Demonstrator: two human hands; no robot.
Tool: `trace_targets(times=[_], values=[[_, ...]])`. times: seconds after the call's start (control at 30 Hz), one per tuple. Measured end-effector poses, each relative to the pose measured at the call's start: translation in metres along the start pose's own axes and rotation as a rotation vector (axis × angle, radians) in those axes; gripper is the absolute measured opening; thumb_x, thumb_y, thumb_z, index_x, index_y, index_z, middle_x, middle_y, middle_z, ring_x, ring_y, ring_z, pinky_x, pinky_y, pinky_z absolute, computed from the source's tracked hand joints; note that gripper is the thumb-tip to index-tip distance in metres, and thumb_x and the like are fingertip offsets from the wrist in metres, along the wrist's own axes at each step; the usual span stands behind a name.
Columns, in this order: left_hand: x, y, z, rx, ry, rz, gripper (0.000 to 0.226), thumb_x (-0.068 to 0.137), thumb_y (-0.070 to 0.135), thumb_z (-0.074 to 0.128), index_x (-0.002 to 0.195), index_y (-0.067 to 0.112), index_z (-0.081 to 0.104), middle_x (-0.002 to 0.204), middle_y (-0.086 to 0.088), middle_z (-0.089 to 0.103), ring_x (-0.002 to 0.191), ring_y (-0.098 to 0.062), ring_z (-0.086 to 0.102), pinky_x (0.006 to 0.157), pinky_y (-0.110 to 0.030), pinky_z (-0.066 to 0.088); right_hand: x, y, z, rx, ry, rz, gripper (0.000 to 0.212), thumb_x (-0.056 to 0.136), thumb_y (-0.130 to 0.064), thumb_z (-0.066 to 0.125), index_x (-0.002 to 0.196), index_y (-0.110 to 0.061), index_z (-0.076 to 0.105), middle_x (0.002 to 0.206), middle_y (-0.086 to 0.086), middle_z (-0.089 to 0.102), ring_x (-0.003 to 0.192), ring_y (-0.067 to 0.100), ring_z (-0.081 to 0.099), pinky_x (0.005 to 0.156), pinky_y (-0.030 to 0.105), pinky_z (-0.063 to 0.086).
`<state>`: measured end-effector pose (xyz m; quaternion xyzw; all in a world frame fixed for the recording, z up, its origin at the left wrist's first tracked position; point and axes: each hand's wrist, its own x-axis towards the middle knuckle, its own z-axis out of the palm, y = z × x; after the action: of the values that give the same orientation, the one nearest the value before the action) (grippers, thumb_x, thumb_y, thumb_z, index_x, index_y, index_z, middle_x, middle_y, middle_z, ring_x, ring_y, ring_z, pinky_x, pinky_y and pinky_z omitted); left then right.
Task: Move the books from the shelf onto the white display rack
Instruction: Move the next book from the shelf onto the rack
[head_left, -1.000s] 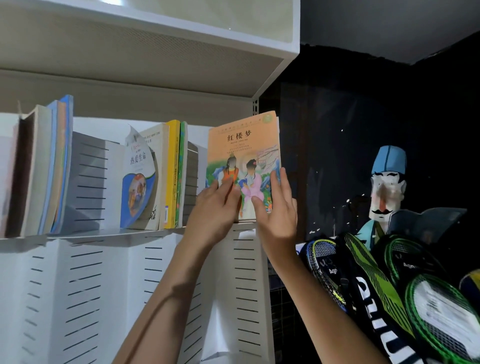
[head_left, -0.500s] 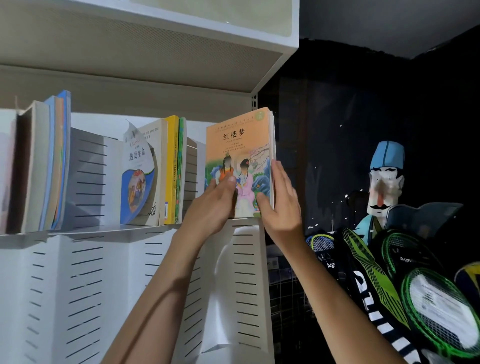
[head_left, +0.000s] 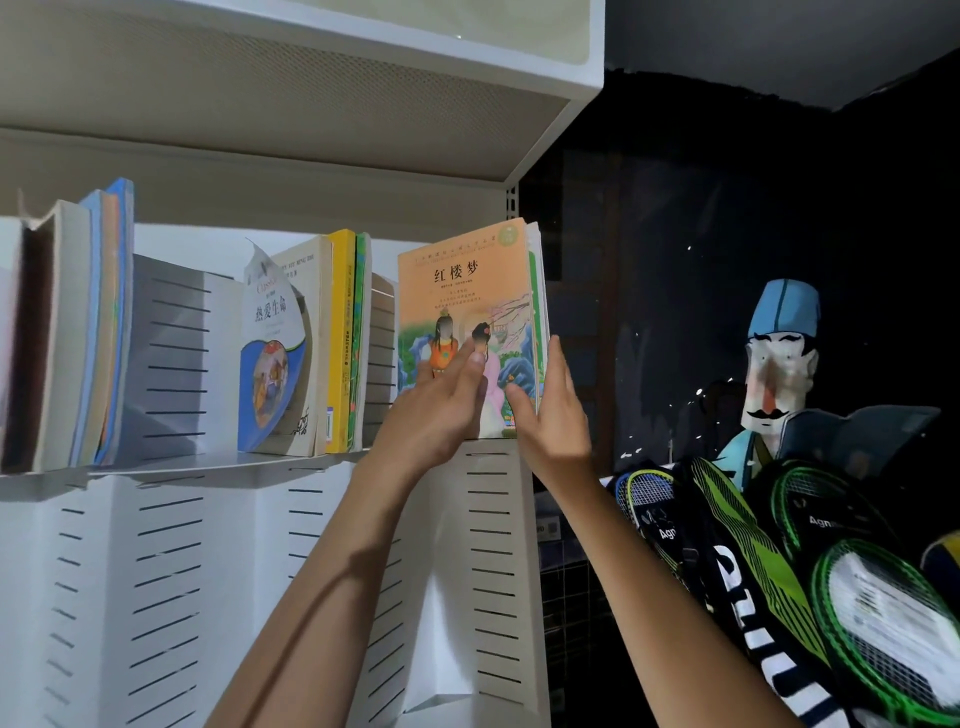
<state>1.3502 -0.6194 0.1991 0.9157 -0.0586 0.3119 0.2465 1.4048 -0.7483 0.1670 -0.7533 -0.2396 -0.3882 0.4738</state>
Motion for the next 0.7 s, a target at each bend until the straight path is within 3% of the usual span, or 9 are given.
trace_targets(times=[0.1,0.17,0.37,0.43,0.53,0.7], values=[[-0.003,0.0,0.004,0.022,0.021,0.006,0.051,0.109,0.039,0.019,0.158,0.028,0.012,0.166,0.007,0.016,0.151,-0.031,0.011,0.11,-0.054,0.028,0.003,0.006,-0.002,0.103,0.022,0.024,0.076,0.086,-0.04,0.052,0.153,-0.012,0.031,0.149,0.008,0.048,0.133,0.024,0.05,0.109,0.043,0.041],[-0.005,-0.001,0.003,-0.023,0.02,-0.015,0.051,0.108,0.042,0.016,0.158,0.031,0.014,0.165,0.001,0.02,0.152,-0.027,0.011,0.11,-0.05,0.027,0.005,0.008,-0.001,0.135,-0.013,0.046,0.074,0.085,-0.037,0.053,0.152,-0.012,0.033,0.147,0.007,0.05,0.133,0.021,0.05,0.109,0.044,0.041],[-0.006,-0.002,0.003,-0.069,0.007,-0.068,0.056,0.101,0.061,0.005,0.155,0.048,0.015,0.166,-0.009,0.017,0.153,-0.025,0.011,0.117,-0.048,0.021,0.003,-0.002,-0.009,0.088,-0.114,0.005,0.068,0.094,-0.023,0.053,0.155,-0.015,0.025,0.151,0.005,0.045,0.137,0.019,0.043,0.113,0.04,0.036],[-0.007,-0.005,0.004,-0.078,0.029,-0.073,0.063,0.095,0.067,0.003,0.154,0.049,0.017,0.165,-0.008,0.02,0.153,-0.025,0.015,0.116,-0.049,0.023,-0.005,-0.002,-0.006,0.042,-0.092,0.024,0.068,0.098,-0.02,0.052,0.157,-0.017,0.018,0.158,0.004,0.034,0.144,0.018,0.033,0.117,0.031,0.028],[-0.008,-0.003,0.003,-0.09,0.047,-0.073,0.058,0.099,0.063,0.005,0.153,0.048,0.02,0.164,-0.008,0.023,0.151,-0.027,0.02,0.115,-0.049,0.025,-0.02,0.003,0.002,0.048,-0.05,0.052,0.064,0.102,-0.022,0.046,0.158,-0.023,0.016,0.163,-0.004,0.023,0.145,0.011,0.028,0.104,0.014,0.021],[-0.007,0.001,-0.004,-0.142,-0.004,-0.104,0.055,0.102,0.06,0.008,0.154,0.048,0.021,0.166,-0.008,0.014,0.153,-0.025,0.014,0.117,-0.043,0.019,-0.018,0.007,0.007,0.138,-0.025,0.115,0.058,0.101,-0.018,0.047,0.154,-0.029,0.028,0.149,-0.001,0.047,0.131,0.015,0.047,0.093,0.017,0.031]])
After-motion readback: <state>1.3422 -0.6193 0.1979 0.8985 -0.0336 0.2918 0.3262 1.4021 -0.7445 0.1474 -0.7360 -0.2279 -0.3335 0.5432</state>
